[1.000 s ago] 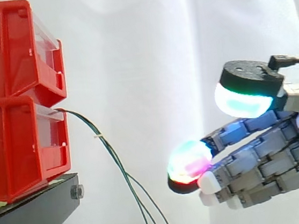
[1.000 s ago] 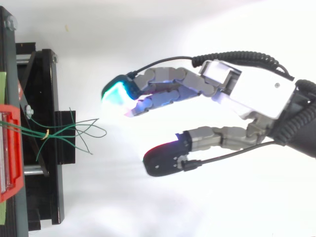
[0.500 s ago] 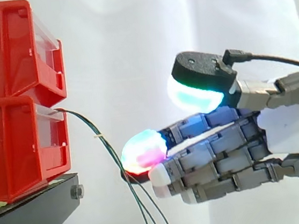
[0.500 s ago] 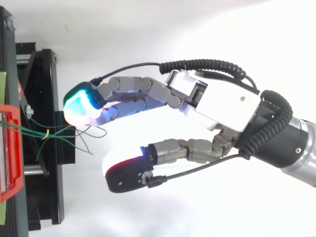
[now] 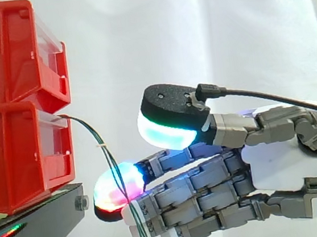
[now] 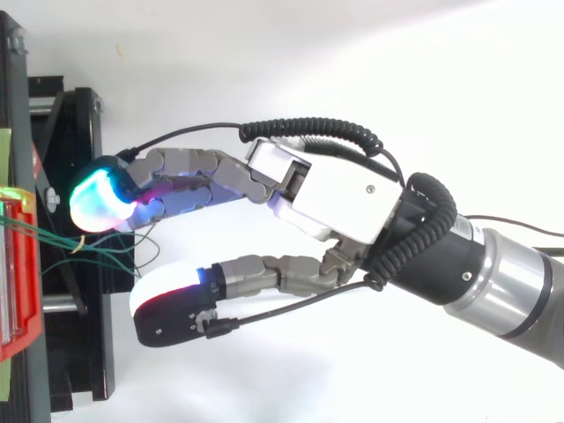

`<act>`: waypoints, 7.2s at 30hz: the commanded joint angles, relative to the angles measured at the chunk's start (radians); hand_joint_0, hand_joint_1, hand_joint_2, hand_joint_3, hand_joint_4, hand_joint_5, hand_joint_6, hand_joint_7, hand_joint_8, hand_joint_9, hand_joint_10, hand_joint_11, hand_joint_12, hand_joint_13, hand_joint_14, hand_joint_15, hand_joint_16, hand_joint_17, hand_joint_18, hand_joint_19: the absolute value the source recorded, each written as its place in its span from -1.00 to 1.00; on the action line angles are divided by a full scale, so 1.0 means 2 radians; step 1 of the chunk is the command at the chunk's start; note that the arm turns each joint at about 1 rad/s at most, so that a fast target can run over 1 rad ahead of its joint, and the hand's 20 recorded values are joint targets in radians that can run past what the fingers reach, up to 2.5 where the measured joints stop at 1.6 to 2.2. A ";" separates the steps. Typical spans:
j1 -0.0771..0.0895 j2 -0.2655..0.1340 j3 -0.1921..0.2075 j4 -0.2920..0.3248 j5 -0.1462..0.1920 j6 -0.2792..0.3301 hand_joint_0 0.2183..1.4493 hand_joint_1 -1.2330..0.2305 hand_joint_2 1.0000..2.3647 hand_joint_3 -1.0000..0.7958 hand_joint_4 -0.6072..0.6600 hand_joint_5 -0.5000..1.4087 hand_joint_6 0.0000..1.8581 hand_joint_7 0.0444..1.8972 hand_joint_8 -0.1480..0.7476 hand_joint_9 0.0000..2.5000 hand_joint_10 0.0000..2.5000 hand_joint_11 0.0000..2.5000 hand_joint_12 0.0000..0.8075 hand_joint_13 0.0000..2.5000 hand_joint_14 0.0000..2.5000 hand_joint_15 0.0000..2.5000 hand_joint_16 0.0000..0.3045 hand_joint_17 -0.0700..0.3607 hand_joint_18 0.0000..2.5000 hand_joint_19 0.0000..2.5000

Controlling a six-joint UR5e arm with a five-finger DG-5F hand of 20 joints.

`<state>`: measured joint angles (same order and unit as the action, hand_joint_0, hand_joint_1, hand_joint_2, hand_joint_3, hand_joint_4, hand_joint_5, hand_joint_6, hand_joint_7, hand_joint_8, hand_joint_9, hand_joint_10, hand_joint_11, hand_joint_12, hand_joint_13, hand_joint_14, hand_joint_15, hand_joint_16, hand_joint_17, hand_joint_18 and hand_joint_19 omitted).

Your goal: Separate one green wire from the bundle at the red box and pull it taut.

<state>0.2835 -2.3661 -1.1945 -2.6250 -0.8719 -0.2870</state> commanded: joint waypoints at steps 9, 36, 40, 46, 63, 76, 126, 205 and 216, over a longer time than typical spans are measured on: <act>0.000 -0.003 0.004 0.019 0.001 -0.018 -0.44 -0.23 -1.00 -0.44 0.26 -0.69 -0.46 -0.36 -0.14 -0.46 -1.00 -0.88 -0.28 -0.54 -0.99 -0.82 -0.71 -0.21 -0.68 -0.73; 0.009 -0.021 0.020 -0.004 -0.030 0.062 -0.37 -0.18 -1.00 -0.44 0.40 -0.64 -0.46 -0.22 -0.10 -0.26 -0.99 -0.73 -0.27 -0.45 -0.99 -0.77 -0.71 -0.22 -0.59 -0.68; 0.007 -0.021 0.027 -0.015 -0.034 0.066 -0.36 -0.18 -1.00 -0.44 0.41 -0.63 -0.46 -0.20 -0.10 -0.26 -0.99 -0.72 -0.27 -0.44 -0.99 -0.77 -0.71 -0.22 -0.58 -0.68; 0.006 -0.021 0.042 -0.042 -0.035 0.080 -0.35 -0.17 -1.00 -0.44 0.42 -0.63 -0.46 -0.18 -0.09 -0.24 -0.99 -0.71 -0.27 -0.44 -0.99 -0.76 -0.71 -0.22 -0.57 -0.67; 0.007 -0.020 0.061 -0.092 -0.056 0.141 -0.34 -0.16 -1.00 -0.44 0.43 -0.61 -0.46 -0.12 -0.09 -0.20 -0.99 -0.67 -0.27 -0.41 -0.99 -0.75 -0.71 -0.21 -0.56 -0.66; 0.002 -0.020 0.086 -0.152 -0.066 0.175 -0.32 -0.12 -1.00 -0.42 0.44 -0.61 -0.46 -0.07 -0.09 -0.17 -0.99 -0.64 -0.26 -0.40 -0.99 -0.75 -0.71 -0.21 -0.55 -0.66; -0.012 0.003 0.114 -0.211 -0.071 0.143 -0.34 -0.30 -0.97 -0.14 0.32 -0.64 -0.19 0.07 0.01 -0.22 -0.98 -0.51 -0.21 -0.39 -0.99 -0.70 -0.69 -0.18 -0.50 -0.64; -0.017 0.004 0.125 -0.272 -0.079 0.157 -0.29 -0.47 -1.00 -0.44 0.23 -0.67 -0.05 -0.08 -0.06 -0.20 -0.98 -0.44 -0.21 -0.31 -0.98 -0.64 -0.69 -0.18 -0.42 -0.61; -0.018 0.004 0.139 -0.302 -0.079 0.160 -0.28 -0.35 -0.99 -0.36 0.15 -0.66 -0.06 -0.01 -0.04 -0.16 -0.98 -0.43 -0.19 -0.28 -0.99 -0.63 -0.69 -0.18 -0.39 -0.59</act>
<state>0.2473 -2.3579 -0.9238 -3.2074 -1.0308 0.0309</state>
